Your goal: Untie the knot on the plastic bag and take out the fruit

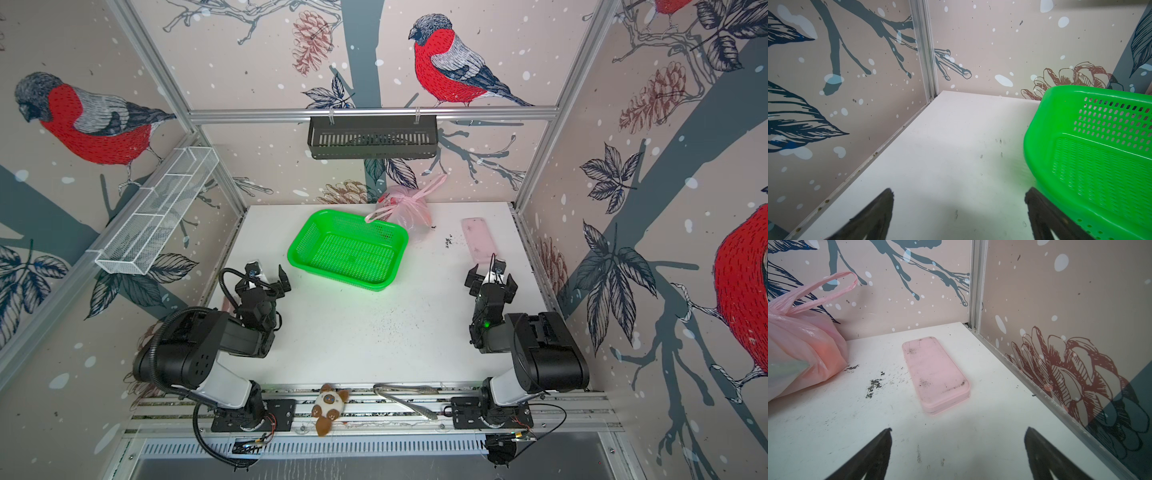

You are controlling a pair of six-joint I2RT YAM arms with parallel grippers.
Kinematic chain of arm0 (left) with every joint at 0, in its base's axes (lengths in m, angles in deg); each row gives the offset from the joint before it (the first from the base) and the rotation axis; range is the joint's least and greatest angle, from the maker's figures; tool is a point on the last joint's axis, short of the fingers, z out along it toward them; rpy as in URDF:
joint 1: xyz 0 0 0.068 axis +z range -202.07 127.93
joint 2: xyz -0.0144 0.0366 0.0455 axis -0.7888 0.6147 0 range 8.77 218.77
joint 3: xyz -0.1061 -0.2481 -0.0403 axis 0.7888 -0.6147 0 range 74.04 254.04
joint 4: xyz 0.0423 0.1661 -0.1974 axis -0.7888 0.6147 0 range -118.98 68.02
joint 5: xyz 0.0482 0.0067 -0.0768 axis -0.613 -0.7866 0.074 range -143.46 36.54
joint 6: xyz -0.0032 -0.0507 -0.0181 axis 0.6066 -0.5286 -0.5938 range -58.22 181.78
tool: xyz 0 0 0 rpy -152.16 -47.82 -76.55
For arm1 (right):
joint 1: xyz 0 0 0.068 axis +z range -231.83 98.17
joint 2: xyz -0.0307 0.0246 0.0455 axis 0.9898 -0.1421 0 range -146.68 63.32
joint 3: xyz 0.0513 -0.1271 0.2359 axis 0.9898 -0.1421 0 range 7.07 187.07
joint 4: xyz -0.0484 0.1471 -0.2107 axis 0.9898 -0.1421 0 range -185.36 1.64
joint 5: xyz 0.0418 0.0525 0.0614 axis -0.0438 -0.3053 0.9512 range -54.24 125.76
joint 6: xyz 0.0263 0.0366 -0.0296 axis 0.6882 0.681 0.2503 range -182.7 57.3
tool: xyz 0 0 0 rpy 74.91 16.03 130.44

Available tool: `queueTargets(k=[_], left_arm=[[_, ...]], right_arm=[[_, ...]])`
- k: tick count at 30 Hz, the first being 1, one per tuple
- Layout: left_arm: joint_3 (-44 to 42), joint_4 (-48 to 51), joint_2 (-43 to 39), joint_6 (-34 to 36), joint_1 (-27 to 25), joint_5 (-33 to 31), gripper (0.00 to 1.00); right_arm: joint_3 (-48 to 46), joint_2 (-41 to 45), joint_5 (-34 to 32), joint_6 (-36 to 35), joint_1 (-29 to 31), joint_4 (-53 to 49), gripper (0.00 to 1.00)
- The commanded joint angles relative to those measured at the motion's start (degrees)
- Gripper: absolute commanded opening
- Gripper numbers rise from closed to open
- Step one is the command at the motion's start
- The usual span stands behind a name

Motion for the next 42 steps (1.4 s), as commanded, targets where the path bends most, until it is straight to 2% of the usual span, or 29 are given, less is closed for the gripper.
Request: queueTargets(k=[1, 5, 7, 11, 12, 15, 18, 19, 21, 24, 28, 31, 37, 42], left_arm=[[0.21, -1.97, 0.05, 0.22, -0.02, 0.01, 0.99], [-0.47, -3.19, -0.04, 0.30, -0.02, 0.30, 0.99], [-1.85, -5.44, -0.68, 0.39, -0.02, 0.35, 0.99], [-4.62, -6.12, -5.53, -0.93, -0.02, -3.54, 0.99], [-4.53, -4.08, -7.60, -1.62, -0.02, -5.83, 0.99], [-2.34, 6.53, -15.28, -5.03, -0.03, -12.92, 0.99], [2.97, 25.29, -23.22, -13.96, 0.06, -14.79, 0.99], [5.36, 32.15, -25.27, -17.15, 0.18, -13.73, 0.99], [8.66, 39.66, -27.12, -21.12, 0.49, -9.23, 0.99], [12.33, 48.05, -28.34, -27.03, 0.42, -0.82, 0.99], [18.57, 64.63, -27.19, -38.84, 0.42, 6.63, 0.99], [20.78, 70.79, -26.17, -43.72, 0.25, 13.38, 0.98], [21.90, 72.78, -23.77, -49.29, -0.10, 22.45, 0.98], [22.22, 68.73, -21.53, -53.12, -1.47, 27.08, 0.97]], right_arm=[[-0.09, 0.30, -0.03, 0.84, -0.01, 1.76, 0.99], [-0.22, 0.69, -0.94, 0.95, 0.03, 2.14, 0.99], [0.22, 2.55, -0.68, 2.02, -0.46, -0.95, 0.99], [-2.13, 5.24, 0.20, 0.21, -0.25, 2.38, 0.99], [-1.45, 7.25, -0.49, -0.25, -0.16, -0.41, 0.99], [6.93, 14.31, -2.17, 6.28, -1.70, -24.83, 0.99], [12.64, 18.52, 0.83, 13.91, -3.72, -38.83, 0.99], [13.58, 19.52, -0.01, 17.20, -4.06, -41.80, 0.99], [14.73, 21.66, -0.85, 23.69, -5.41, -46.87, 0.99], [16.15, 24.76, 5.56, 27.82, -7.87, -51.93, 0.99], [19.42, 25.69, 13.18, 28.77, -7.89, -56.00, 1.00], [23.88, 25.20, 14.41, 28.95, -5.95, -62.32, 0.99], [28.65, 24.94, 11.45, 25.51, 2.10, -66.56, 0.99], [31.51, 23.73, 8.90, 23.86, 7.36, -68.55, 0.99]])
